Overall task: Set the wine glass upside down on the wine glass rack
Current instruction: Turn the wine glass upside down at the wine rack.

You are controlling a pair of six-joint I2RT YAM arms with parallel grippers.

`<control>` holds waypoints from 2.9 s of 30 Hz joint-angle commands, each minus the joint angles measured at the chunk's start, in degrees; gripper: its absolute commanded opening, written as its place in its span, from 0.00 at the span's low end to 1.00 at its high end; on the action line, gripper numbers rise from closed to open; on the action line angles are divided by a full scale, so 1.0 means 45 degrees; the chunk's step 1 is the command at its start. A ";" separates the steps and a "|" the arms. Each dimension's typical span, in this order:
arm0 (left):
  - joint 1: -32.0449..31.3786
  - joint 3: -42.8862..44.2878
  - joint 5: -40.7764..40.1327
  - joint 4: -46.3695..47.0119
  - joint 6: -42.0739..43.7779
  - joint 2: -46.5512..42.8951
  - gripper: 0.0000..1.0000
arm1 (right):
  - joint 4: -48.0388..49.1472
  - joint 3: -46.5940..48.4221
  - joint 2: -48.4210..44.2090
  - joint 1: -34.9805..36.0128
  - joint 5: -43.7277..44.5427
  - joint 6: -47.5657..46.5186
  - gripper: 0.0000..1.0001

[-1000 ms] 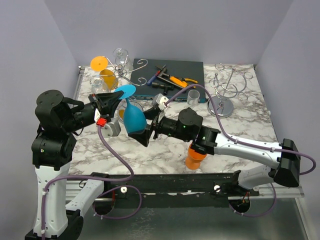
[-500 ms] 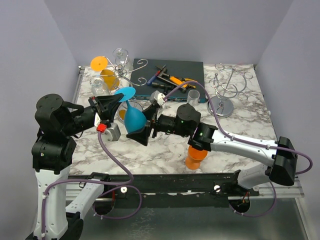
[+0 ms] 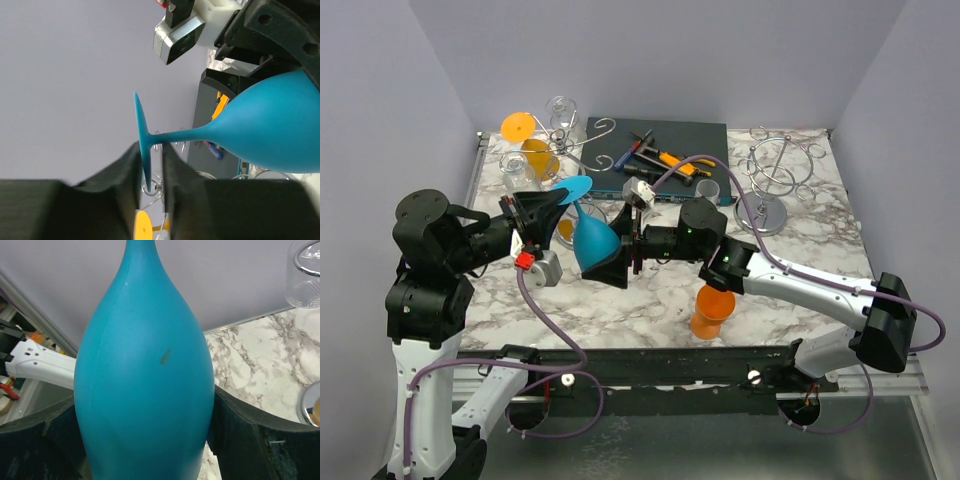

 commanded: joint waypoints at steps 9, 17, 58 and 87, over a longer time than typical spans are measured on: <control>-0.0070 0.0487 0.0593 -0.0154 -0.1358 0.0083 0.98 | 0.1753 0.0098 0.0608 -0.0128 0.0874 -0.0382 0.71; -0.0070 0.2430 -0.1609 -0.0123 -0.5853 0.0719 0.99 | 0.2348 0.0190 0.1855 -0.0308 0.2623 -0.1266 0.72; -0.0075 0.4299 -0.5254 -0.2636 -0.8452 0.2456 0.99 | 0.3976 0.2199 0.6020 -0.0968 0.3694 -0.1074 0.68; -0.0075 0.3919 -0.5885 -0.2654 -0.8179 0.2540 0.99 | 0.2921 0.3226 0.7156 -0.0619 0.3515 -0.1979 0.67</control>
